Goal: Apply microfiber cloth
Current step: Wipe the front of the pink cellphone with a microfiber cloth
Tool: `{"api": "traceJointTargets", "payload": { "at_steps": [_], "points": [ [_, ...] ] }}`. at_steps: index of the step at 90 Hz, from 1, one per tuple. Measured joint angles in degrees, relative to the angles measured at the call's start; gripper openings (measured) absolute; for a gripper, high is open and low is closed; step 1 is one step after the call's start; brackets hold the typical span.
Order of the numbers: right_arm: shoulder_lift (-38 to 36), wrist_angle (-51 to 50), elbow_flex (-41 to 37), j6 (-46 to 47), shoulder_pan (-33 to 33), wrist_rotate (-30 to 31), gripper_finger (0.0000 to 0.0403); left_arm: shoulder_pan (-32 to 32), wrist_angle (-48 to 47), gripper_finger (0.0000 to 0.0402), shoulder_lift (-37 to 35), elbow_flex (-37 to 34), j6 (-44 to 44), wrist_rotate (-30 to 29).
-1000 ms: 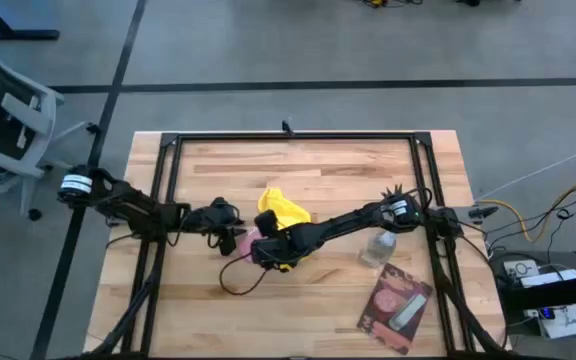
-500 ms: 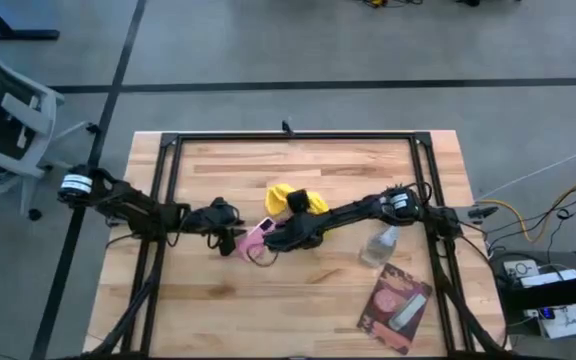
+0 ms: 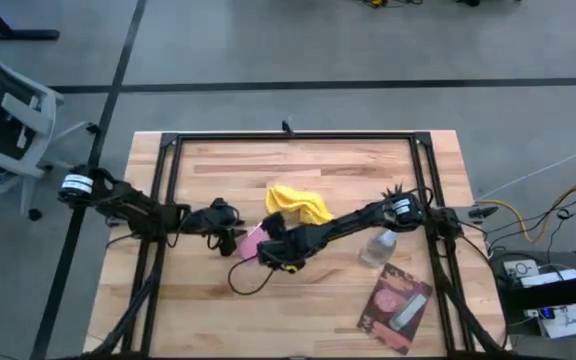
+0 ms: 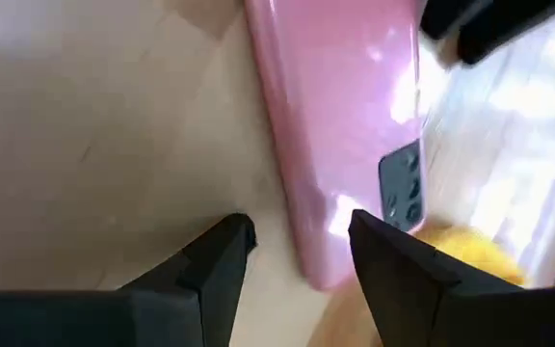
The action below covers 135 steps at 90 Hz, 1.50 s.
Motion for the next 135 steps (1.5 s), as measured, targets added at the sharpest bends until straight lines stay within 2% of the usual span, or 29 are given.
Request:
{"api": "traceJointTargets", "payload": {
  "at_steps": [16,33,49,59,79,91,107,121,135],
  "points": [
    [2.62,6.78,-0.48,-7.31,0.31,5.82,0.0156,-0.07,0.29,0.0158,0.00,0.00,-0.18,0.17],
    [3.68,11.58,-0.62,-12.76,0.67,7.78,0.0142,-0.07,1.13,0.0162,0.63,-0.04,-0.19,0.10],
    [3.31,11.34,1.69,-15.78,0.99,7.87,0.0132,-0.11,1.36,0.0155,1.11,-0.12,-0.17,-0.07],
    [3.19,15.59,3.02,-15.27,1.08,7.68,0.0125,-0.09,1.37,0.0154,1.15,-0.09,-0.01,-0.07],
    [2.68,13.77,4.02,-14.69,1.08,8.08,0.0103,-0.11,1.29,0.0167,1.02,-0.07,2.91,0.43],
    [2.48,13.54,4.02,-11.37,1.02,7.82,0.0077,-0.09,0.48,0.0176,-0.05,-0.09,5.07,0.85],
    [1.79,11.24,4.11,-7.45,0.44,3.73,0.0017,-0.02,-0.64,0.0189,-2.64,-0.11,7.89,2.45],
    [-0.26,6.07,4.81,-0.84,0.11,-0.13,0.0015,-0.02,-4.51,0.0200,-7.22,-0.11,10.39,5.45],
    [-1.27,-8.07,11.38,8.75,-1.13,-11.75,0.0008,-0.16,-8.77,0.0210,-13.09,-0.28,11.96,11.79]
  ]
}}
